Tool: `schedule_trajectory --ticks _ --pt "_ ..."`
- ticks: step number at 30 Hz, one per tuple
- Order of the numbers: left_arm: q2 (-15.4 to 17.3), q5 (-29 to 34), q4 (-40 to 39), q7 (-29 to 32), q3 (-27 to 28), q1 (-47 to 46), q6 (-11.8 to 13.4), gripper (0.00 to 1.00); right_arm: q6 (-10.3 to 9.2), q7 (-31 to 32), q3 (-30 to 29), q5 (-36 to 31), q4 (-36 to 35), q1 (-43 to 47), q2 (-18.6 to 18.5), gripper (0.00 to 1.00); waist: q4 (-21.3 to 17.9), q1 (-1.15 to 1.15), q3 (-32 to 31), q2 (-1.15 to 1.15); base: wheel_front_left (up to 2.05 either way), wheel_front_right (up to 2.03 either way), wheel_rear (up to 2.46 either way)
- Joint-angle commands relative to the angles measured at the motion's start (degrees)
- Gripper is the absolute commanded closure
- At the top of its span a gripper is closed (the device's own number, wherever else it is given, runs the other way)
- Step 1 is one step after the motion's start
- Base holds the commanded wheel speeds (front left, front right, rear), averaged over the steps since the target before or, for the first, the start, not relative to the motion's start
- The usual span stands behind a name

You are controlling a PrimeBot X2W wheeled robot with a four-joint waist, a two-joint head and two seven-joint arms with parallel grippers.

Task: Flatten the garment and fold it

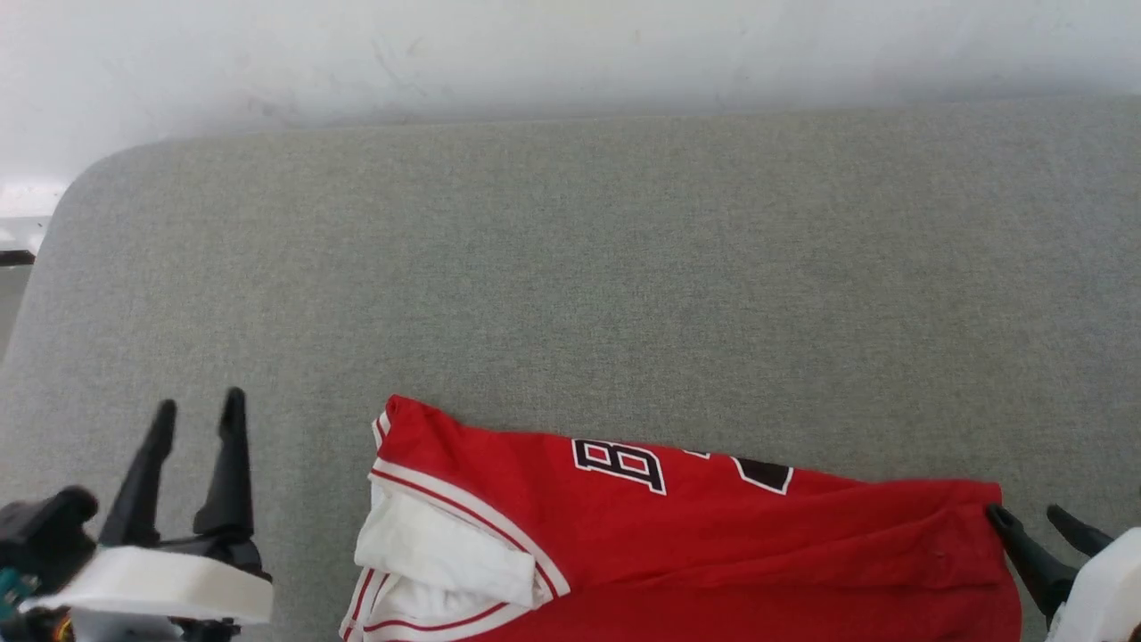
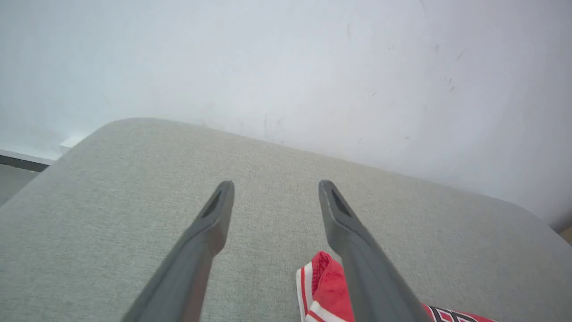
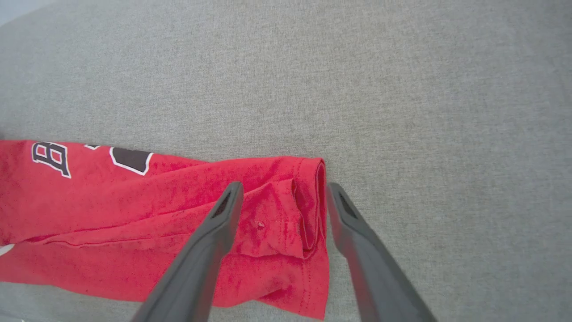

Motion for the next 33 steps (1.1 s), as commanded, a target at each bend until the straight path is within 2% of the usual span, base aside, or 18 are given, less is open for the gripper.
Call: schedule_trajectory --ticks 1,5,6,8,13,17,21,28,29,30,32,33 --pt "-0.88 2.08 -0.9 -1.57 1.14 1.07 1.07 0.0 -0.04 -0.49 -0.53 -0.74 -0.27 0.78 0.47 0.0 0.06 0.0 -0.36 0.0 0.0 0.0 0.0" --pt "-2.41 10.14 -3.04 -3.08 3.41 3.5 2.74 0.0 -0.04 -1.32 -1.53 -1.87 0.78 1.83 1.67 0.0 0.45 0.0 -0.99 0.0 0.0 0.0 0.0" --pt "-2.41 10.14 -3.04 -3.08 3.41 3.5 2.74 0.0 -0.04 -1.32 -1.53 -1.87 0.78 1.83 1.67 0.0 0.45 0.0 -0.99 0.0 0.0 0.0 0.0" --pt "-3.97 14.63 -4.51 -3.14 4.84 4.64 2.64 0.0 -0.04 -1.68 -1.76 -2.18 1.63 2.25 2.14 0.0 0.73 0.0 -1.16 0.0 0.0 0.0 0.0" --pt "-9.44 21.13 -6.22 -3.17 7.32 7.84 0.04 0.0 -0.04 -2.75 -2.53 -2.7 4.07 2.76 2.92 0.0 1.79 0.0 -1.15 0.0 0.0 0.0 0.0" --pt "-12.43 23.11 -5.48 -3.18 7.92 8.87 -3.0 0.0 -0.04 -3.93 -3.9 -3.02 6.7 2.7 3.66 0.0 2.99 0.0 -0.77 0.0 0.0 0.0 0.0" --pt "-13.96 24.15 -4.68 -3.18 8.78 8.42 -5.51 0.0 -0.04 -4.98 -4.75 -3.48 9.75 2.29 3.72 0.0 4.12 0.0 0.09 0.0 0.0 0.0 0.0" --pt "-14.29 25.01 -3.69 -3.19 10.42 7.49 -8.25 0.0 -0.04 -4.44 -2.38 -2.83 14.55 -0.47 3.56 0.0 4.63 0.0 2.63 0.0 0.0 0.0 0.0" --pt "-14.35 25.03 -3.63 -3.19 10.51 7.25 -8.54 0.0 -0.04 -4.17 -1.81 -2.65 15.16 -0.98 3.47 0.2 4.64 0.0 2.94 0.0 0.0 0.0 0.0" --pt "-14.36 25.04 -3.49 -3.19 10.49 7.03 -8.85 0.0 -0.04 -3.84 -1.32 -2.52 15.71 -1.45 3.37 0.55 4.65 0.0 3.21 0.0 0.0 0.0 0.0" --pt "-14.44 25.03 -3.2 -3.19 10.32 6.54 -9.37 0.0 -0.04 -3.22 -0.39 -2.4 16.42 -2.18 3.01 1.0 4.67 0.0 3.61 0.0 0.0 0.0 0.0" --pt "-14.48 24.93 -3.06 -3.19 10.15 6.29 -9.66 0.0 -0.04 -2.99 -0.19 -2.38 16.59 -2.5 2.86 1.0 4.66 0.0 3.76 0.0 0.0 0.0 0.0"
